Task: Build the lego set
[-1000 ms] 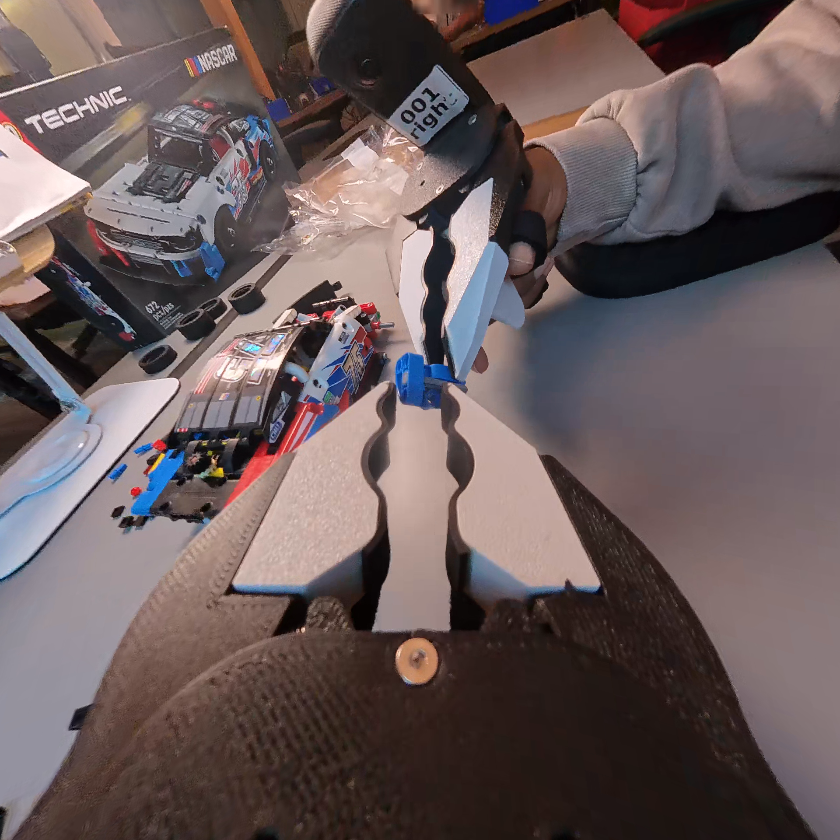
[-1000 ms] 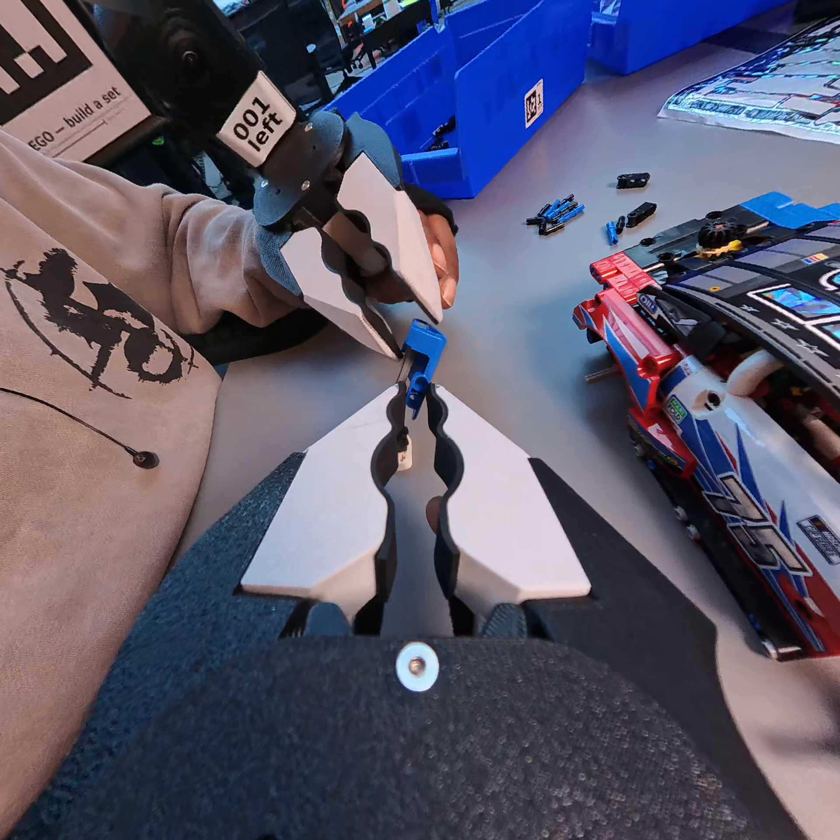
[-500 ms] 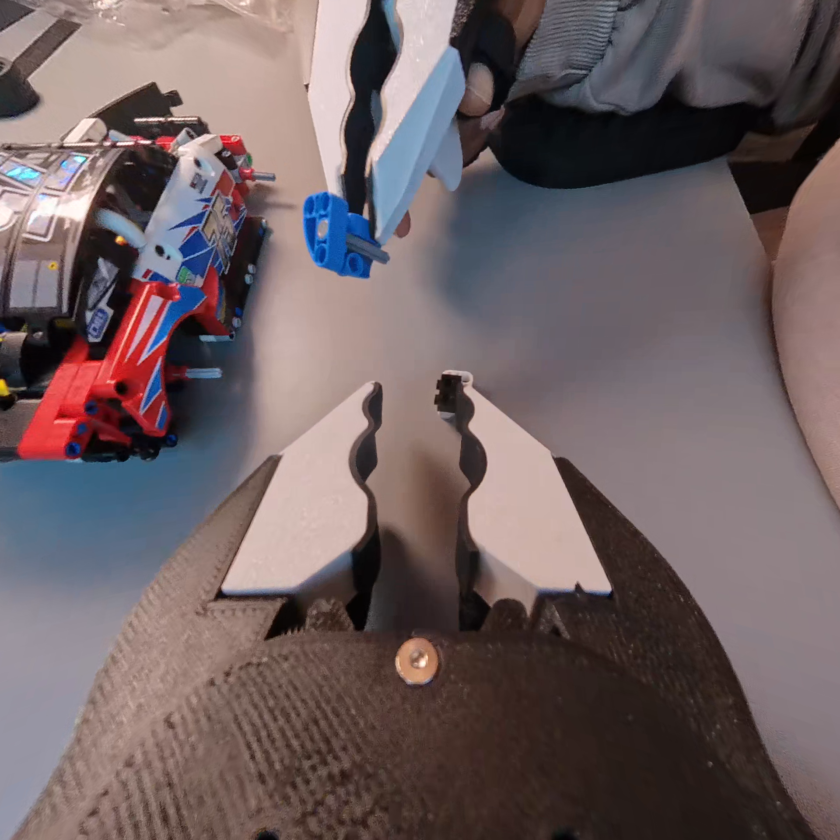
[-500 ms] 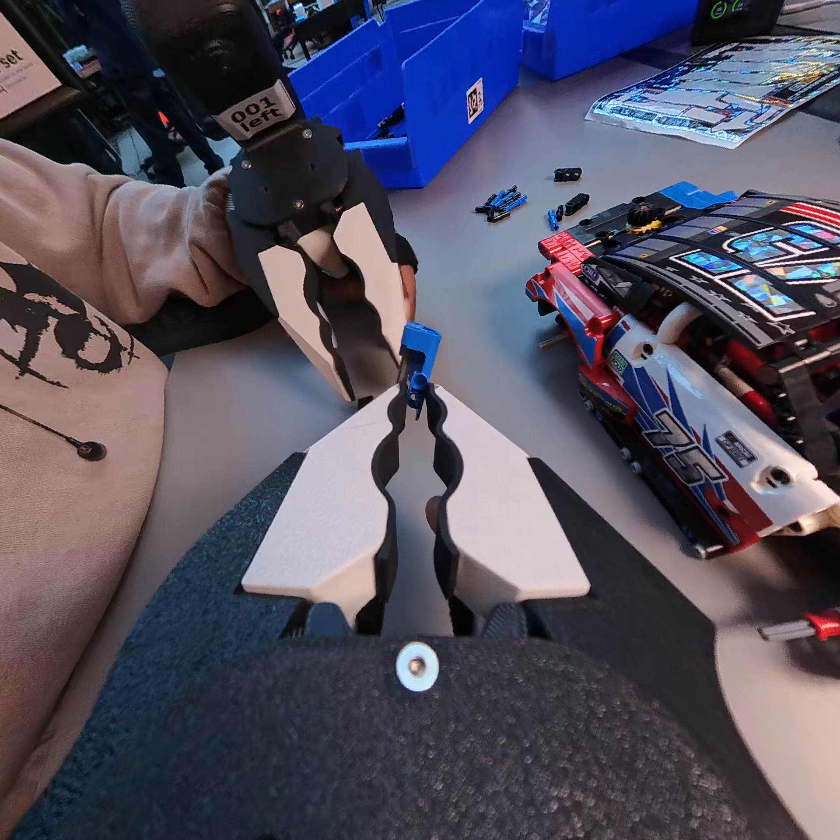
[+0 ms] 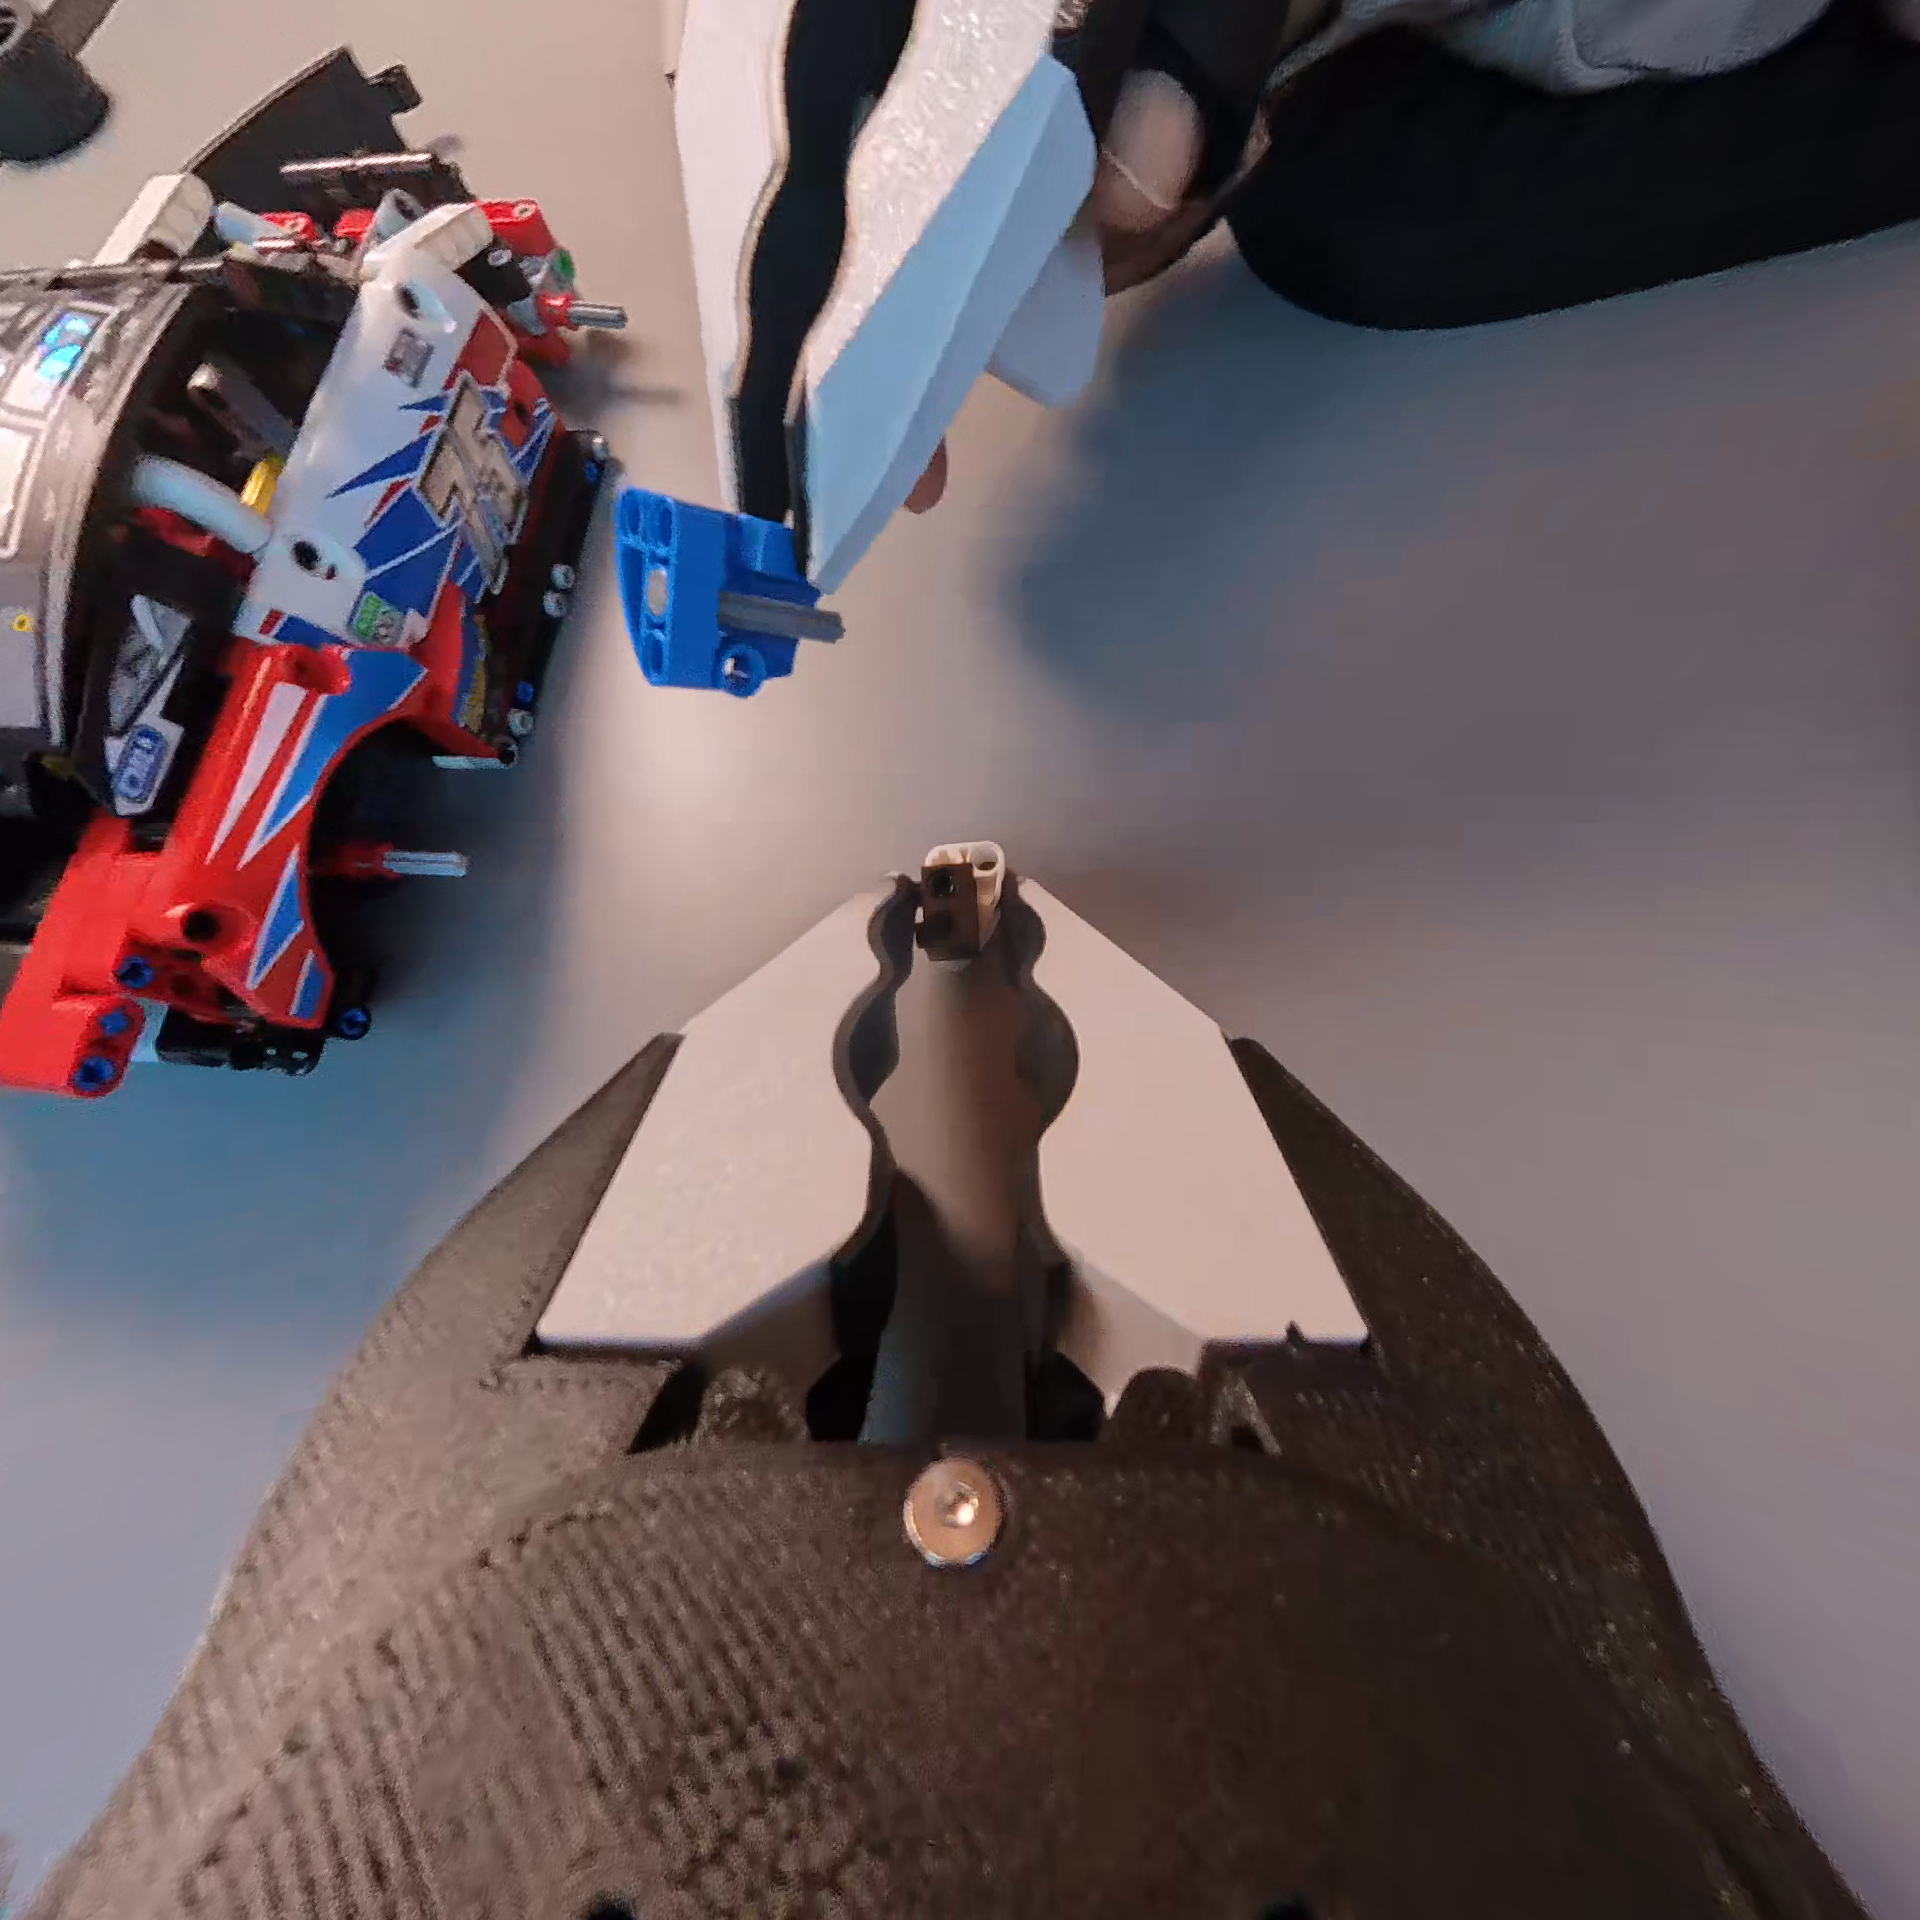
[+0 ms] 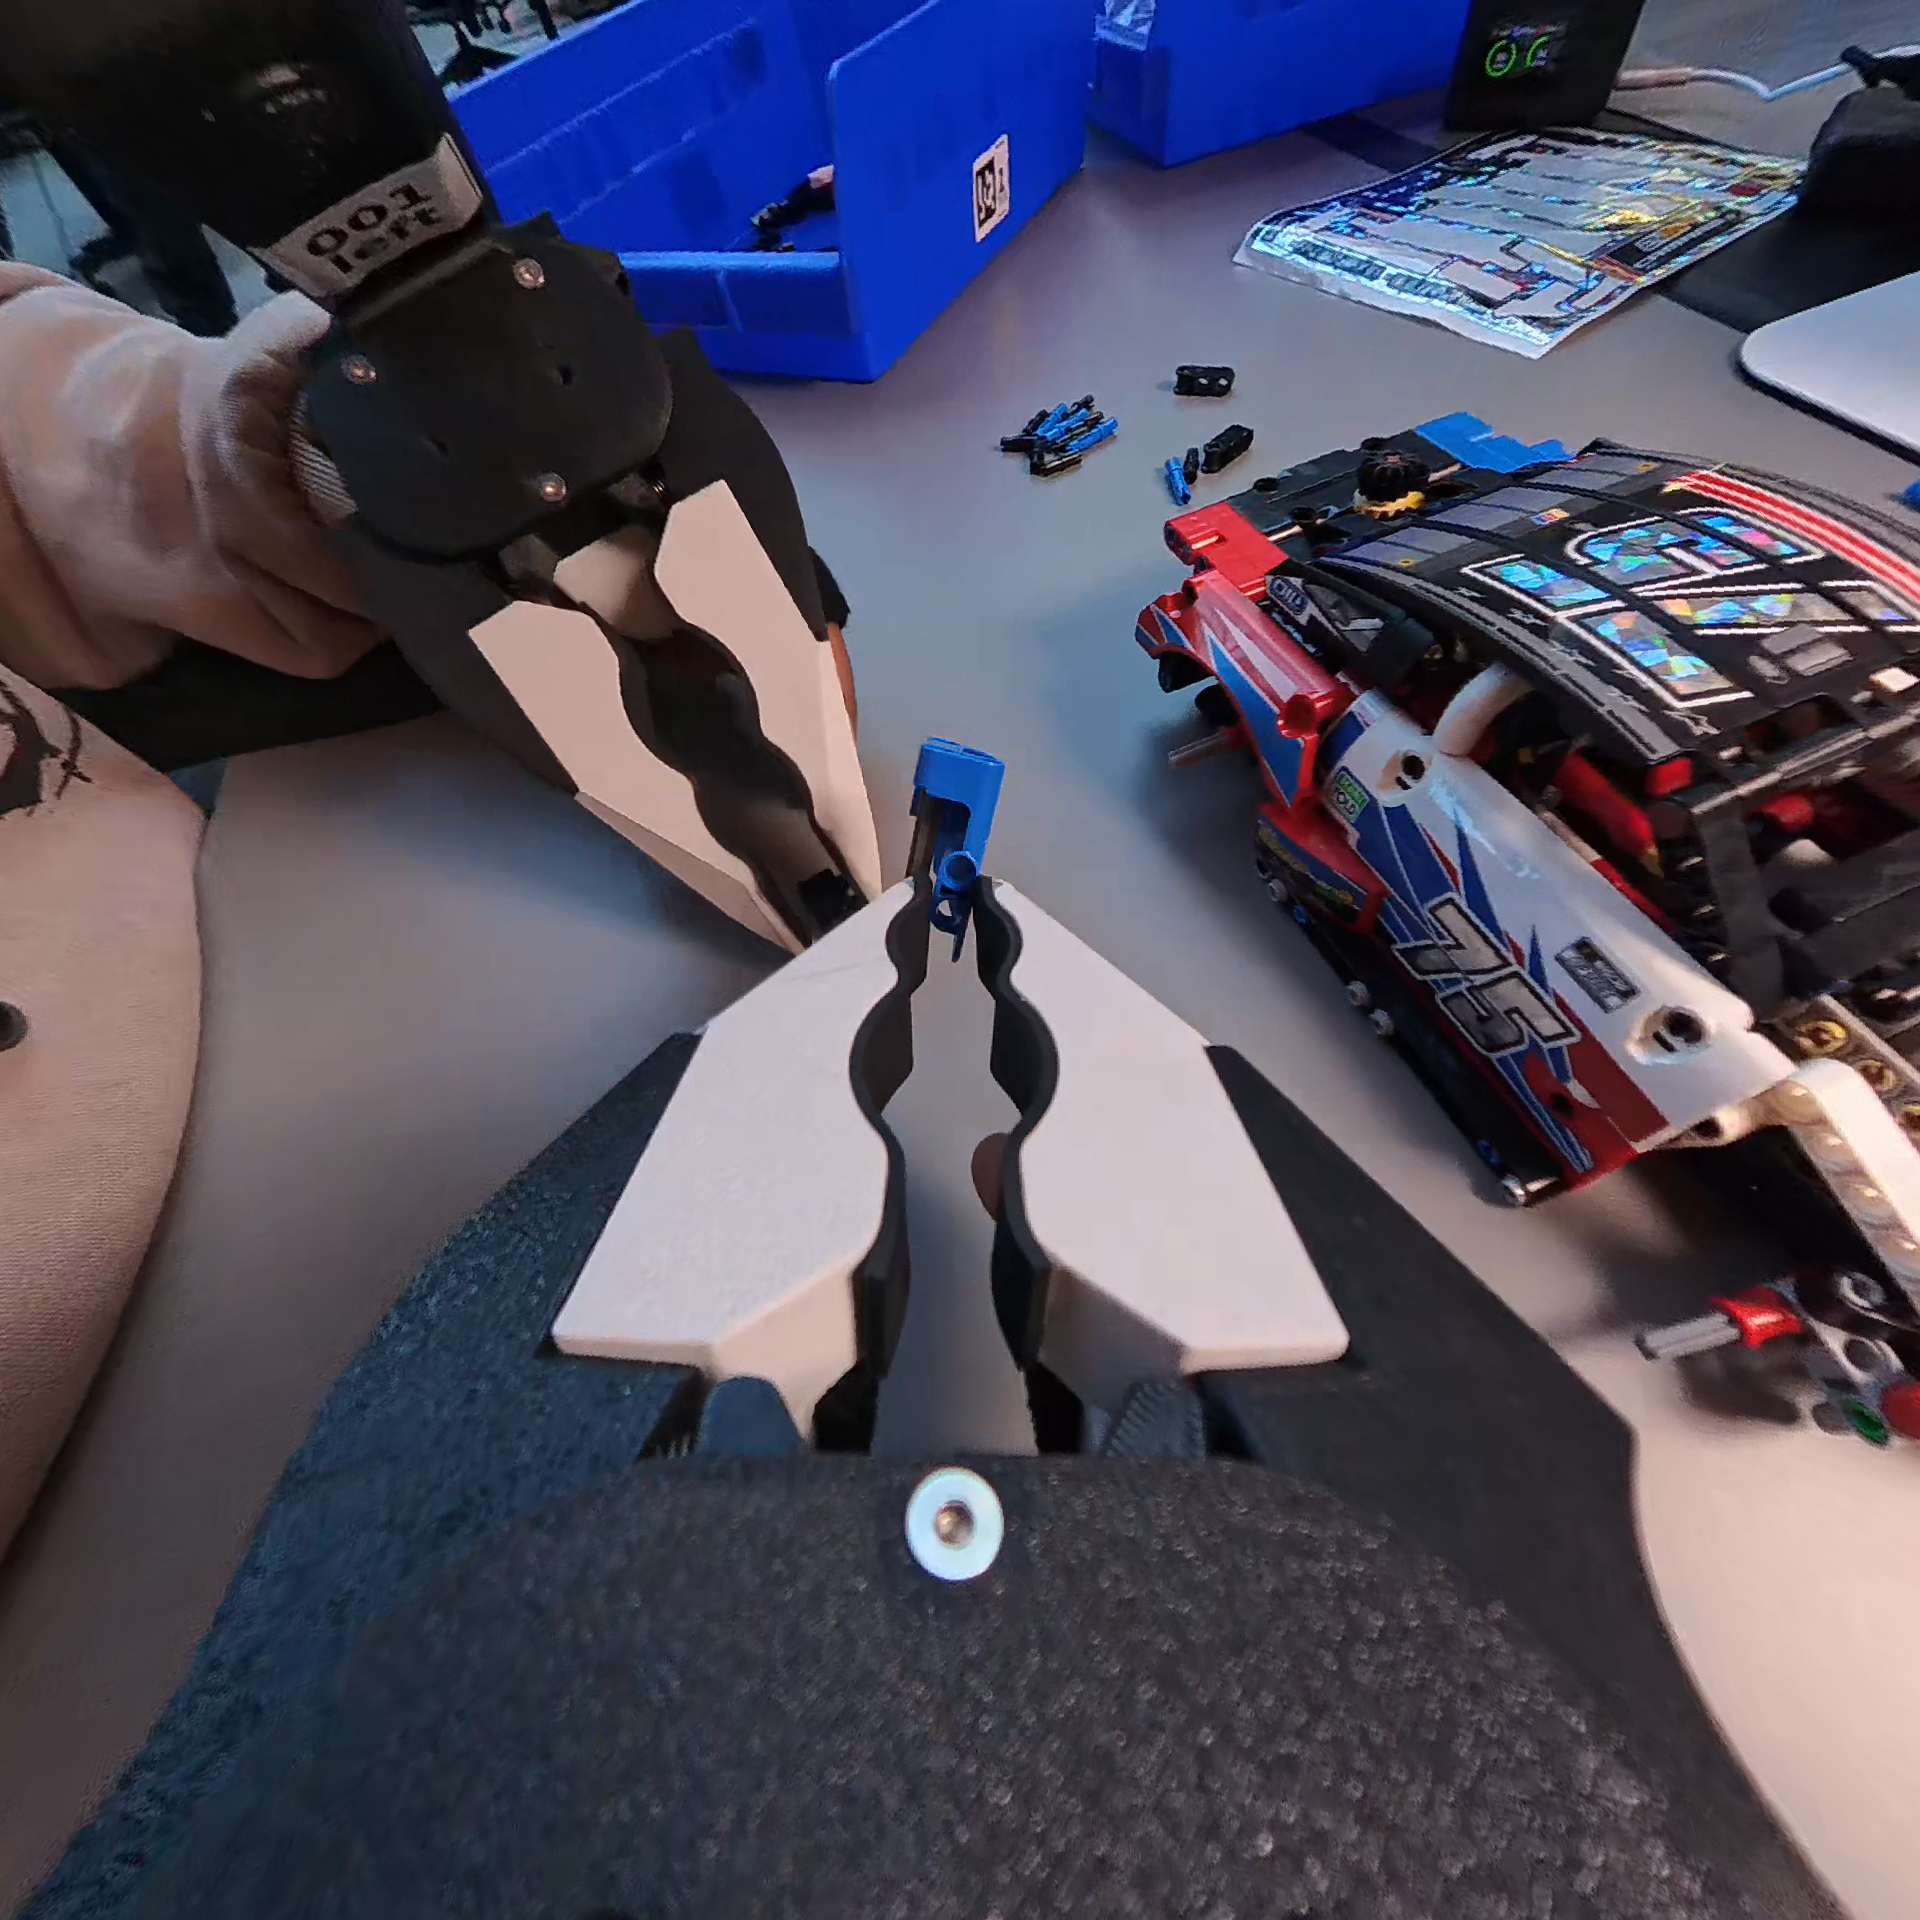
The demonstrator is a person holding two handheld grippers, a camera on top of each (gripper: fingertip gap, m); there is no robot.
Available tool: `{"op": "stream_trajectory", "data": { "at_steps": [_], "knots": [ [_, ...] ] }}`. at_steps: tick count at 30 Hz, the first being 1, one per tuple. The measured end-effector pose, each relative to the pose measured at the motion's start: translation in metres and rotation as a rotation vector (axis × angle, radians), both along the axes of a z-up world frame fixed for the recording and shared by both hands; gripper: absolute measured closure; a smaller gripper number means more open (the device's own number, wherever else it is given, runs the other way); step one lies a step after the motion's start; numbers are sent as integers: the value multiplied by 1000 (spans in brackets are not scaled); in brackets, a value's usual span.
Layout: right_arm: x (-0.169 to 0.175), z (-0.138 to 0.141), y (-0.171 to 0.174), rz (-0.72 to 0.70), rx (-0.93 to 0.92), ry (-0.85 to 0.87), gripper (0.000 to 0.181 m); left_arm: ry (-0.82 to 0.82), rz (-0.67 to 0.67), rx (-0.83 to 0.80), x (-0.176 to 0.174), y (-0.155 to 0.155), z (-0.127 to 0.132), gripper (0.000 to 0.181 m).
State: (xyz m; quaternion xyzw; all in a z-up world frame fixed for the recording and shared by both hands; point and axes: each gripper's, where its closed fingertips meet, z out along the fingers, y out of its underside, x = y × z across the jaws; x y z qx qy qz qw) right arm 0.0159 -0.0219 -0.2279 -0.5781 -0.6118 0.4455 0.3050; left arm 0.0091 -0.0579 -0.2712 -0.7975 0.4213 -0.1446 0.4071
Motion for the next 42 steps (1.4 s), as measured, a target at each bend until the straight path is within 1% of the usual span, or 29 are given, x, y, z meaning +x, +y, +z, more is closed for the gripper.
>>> {"op": "stream_trajectory", "data": {
  "at_steps": [1,2,4,7,11,18,28,32,38,40,42],
  "knots": [
    [-1,-1,2,-12,26,-4,176,-10,45,3,-2,5,2,167],
    [-1,-2,3,-20,50,-3,176,-42,81,5,-4,9,6,167],
    [-4,0,4,-39,76,19,176,-155,147,-5,-5,17,19,167],
    [-11,6,6,-88,85,70,176,-318,213,-25,-9,25,38,167],
    [-16,14,11,-146,83,128,176,-426,252,-51,-14,29,49,167],
    [-19,26,16,-202,58,193,176,-495,278,-55,-14,32,58,167],
    [-25,23,10,-196,105,192,176,-523,309,-66,-14,35,58,167],
    [-25,22,11,-203,160,190,176,-539,315,-76,-15,35,59,167],
    [-26,18,12,-205,263,174,176,-539,320,-77,-17,35,59,167],
    [-26,17,11,-204,264,172,176,-533,322,-80,-18,35,57,167],
    [-26,17,12,-210,243,173,176,-489,318,-96,-18,34,48,167]
  ]
}}
